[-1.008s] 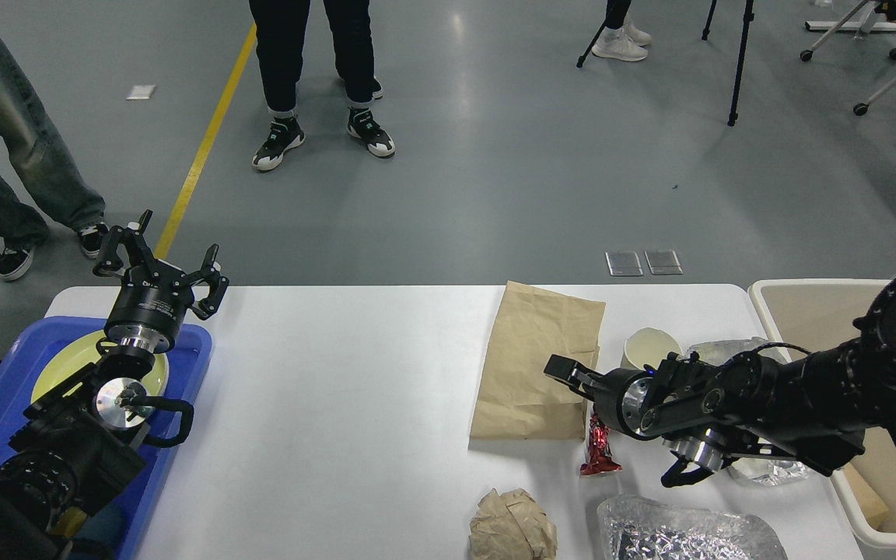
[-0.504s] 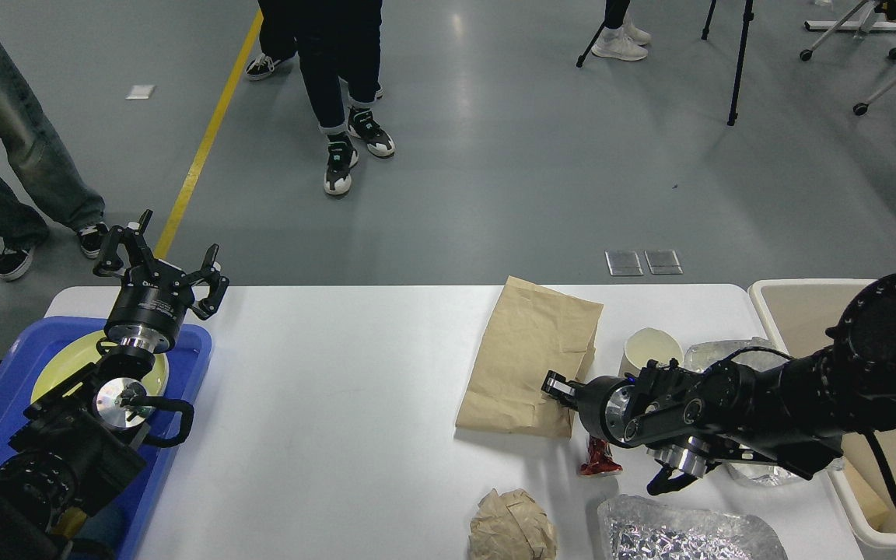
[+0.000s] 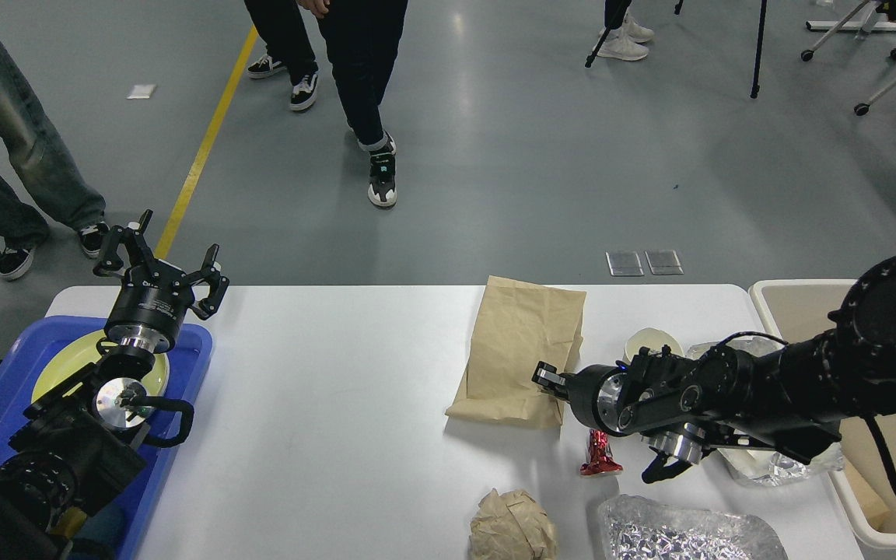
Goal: Tidy desktop
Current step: 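Lift the paper bag with the right gripper and carry it over the white bin, then open the right gripper to drop the bag into the bin, then raise, then move the right gripper down to the foil tray beside the bin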
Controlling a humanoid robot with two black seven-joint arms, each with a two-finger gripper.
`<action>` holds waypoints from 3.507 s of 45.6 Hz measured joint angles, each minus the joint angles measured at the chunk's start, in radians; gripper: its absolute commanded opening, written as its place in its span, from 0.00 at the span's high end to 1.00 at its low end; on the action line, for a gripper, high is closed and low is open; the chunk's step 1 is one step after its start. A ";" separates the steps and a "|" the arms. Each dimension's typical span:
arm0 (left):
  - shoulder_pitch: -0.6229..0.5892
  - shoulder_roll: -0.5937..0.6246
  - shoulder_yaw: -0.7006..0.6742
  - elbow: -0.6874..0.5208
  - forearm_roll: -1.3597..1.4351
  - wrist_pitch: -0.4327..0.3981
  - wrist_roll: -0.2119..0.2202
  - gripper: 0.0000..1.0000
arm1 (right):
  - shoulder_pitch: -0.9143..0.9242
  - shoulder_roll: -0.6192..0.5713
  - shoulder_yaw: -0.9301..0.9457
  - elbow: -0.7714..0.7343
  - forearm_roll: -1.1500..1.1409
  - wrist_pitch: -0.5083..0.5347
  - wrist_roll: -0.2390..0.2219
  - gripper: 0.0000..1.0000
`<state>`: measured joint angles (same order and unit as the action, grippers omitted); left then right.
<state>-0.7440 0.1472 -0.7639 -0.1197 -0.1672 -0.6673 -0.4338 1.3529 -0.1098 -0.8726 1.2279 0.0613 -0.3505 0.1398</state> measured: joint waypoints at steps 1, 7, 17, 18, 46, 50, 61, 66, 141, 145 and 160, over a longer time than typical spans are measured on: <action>0.000 0.000 0.000 0.000 0.000 0.000 0.000 0.04 | 0.017 -0.002 0.000 0.014 0.000 0.002 0.000 1.00; 0.000 0.000 0.000 0.000 0.000 0.000 0.000 0.04 | 0.166 -0.043 0.000 0.146 -0.005 0.057 0.003 1.00; 0.000 0.001 0.000 0.000 0.000 0.001 0.000 0.04 | 0.456 -0.174 -0.011 0.293 -0.129 0.321 0.003 1.00; 0.001 0.001 0.000 0.000 0.000 0.001 0.000 0.04 | 0.487 -0.193 -0.012 0.299 -0.153 0.371 0.003 1.00; 0.001 0.000 0.000 0.000 0.000 0.002 0.000 0.04 | 0.931 -0.487 0.039 0.405 -0.621 1.016 0.003 1.00; 0.001 0.000 0.000 0.000 0.000 0.002 0.000 0.04 | 0.866 -0.541 0.036 0.343 -0.683 1.006 0.003 1.00; 0.001 0.000 0.000 0.000 0.000 0.001 -0.001 0.04 | 0.513 -0.671 0.048 -0.077 -0.776 0.837 0.002 1.00; 0.001 0.000 0.000 0.000 0.000 0.001 -0.001 0.04 | 0.339 -0.664 0.051 -0.302 -0.775 0.687 0.003 1.00; 0.001 0.000 0.000 0.000 0.000 0.002 0.000 0.04 | -0.397 -0.347 0.064 -1.077 -0.104 0.148 0.004 0.00; 0.001 0.000 0.000 0.000 0.000 0.002 -0.001 0.04 | -0.261 -0.339 0.030 -1.022 -0.107 0.186 0.006 0.00; 0.000 0.000 0.000 0.000 0.000 0.002 -0.001 0.04 | 0.312 -0.339 0.002 -0.448 -0.117 0.495 0.009 0.00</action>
<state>-0.7441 0.1474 -0.7639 -0.1197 -0.1672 -0.6658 -0.4344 1.6646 -0.4488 -0.8705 0.7797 -0.0553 0.1442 0.1492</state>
